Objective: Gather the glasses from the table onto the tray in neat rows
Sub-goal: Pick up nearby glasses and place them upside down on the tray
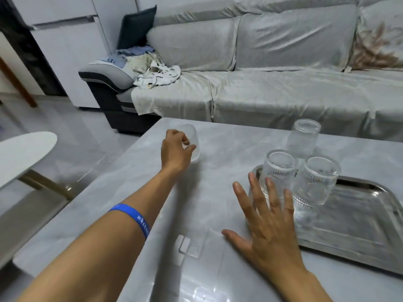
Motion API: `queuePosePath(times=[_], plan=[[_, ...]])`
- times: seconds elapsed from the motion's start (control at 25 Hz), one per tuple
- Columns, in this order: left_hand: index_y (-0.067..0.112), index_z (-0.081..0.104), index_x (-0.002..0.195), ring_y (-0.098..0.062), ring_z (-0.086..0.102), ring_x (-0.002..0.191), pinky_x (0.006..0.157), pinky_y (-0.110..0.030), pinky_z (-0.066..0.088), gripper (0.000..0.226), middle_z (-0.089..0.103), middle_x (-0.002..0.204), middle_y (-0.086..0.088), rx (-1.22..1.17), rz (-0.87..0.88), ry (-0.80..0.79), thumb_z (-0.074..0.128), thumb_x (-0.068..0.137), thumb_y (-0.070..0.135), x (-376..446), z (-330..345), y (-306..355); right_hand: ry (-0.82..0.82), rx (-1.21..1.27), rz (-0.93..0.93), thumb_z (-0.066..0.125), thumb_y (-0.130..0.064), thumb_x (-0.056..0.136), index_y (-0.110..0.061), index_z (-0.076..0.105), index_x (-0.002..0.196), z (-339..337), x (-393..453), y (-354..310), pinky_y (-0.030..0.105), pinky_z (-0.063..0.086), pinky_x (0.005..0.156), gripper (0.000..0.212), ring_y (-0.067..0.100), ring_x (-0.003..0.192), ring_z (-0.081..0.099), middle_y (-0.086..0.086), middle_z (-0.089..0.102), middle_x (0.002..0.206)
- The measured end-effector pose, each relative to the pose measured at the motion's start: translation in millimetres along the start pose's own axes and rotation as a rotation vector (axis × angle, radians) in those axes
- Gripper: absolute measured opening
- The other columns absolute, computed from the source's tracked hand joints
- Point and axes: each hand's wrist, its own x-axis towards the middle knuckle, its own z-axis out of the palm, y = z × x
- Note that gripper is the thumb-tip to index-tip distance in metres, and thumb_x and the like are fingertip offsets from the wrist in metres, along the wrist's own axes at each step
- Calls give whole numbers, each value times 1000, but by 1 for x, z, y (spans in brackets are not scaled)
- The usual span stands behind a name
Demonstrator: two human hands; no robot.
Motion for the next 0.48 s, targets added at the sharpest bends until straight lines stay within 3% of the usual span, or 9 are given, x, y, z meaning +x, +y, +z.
queuePosePath(times=[0.12,0.2,0.28,0.36,0.48], plan=[[12,58,73,-22,58,99,74,-27,39,22,51,119,-1,-87,172,44,79,75,20,-41,-20,28,64,306,185,72,-52,75,-29,15,154,-18,5,-5,43,10,119,100,24,150,10,4,17,163],[13,61,74,-20,59,102,73,-28,43,21,53,121,-2,-127,351,30,81,74,21,-77,-36,58,177,727,508,77,-40,78,-36,26,148,-38,9,-15,34,29,113,87,14,141,33,-3,31,158],[15,62,77,-22,60,97,70,-29,49,19,55,123,-5,-146,558,1,81,75,20,-113,-50,89,223,1229,938,72,-42,82,-39,41,135,-63,19,-19,35,50,92,61,14,113,60,-1,52,141],[14,62,80,-26,61,96,67,-33,54,15,56,125,-10,-179,737,-73,77,78,15,-148,-63,119,45,1715,1276,65,-55,83,-29,51,129,-91,24,-9,46,56,84,55,29,96,69,11,65,122],[6,63,78,-35,58,112,71,-43,58,5,58,125,-21,-129,1001,-160,66,81,4,-191,-67,153,-148,2032,1288,57,-66,81,-21,56,131,-132,14,14,51,54,82,68,38,95,68,18,68,116]])
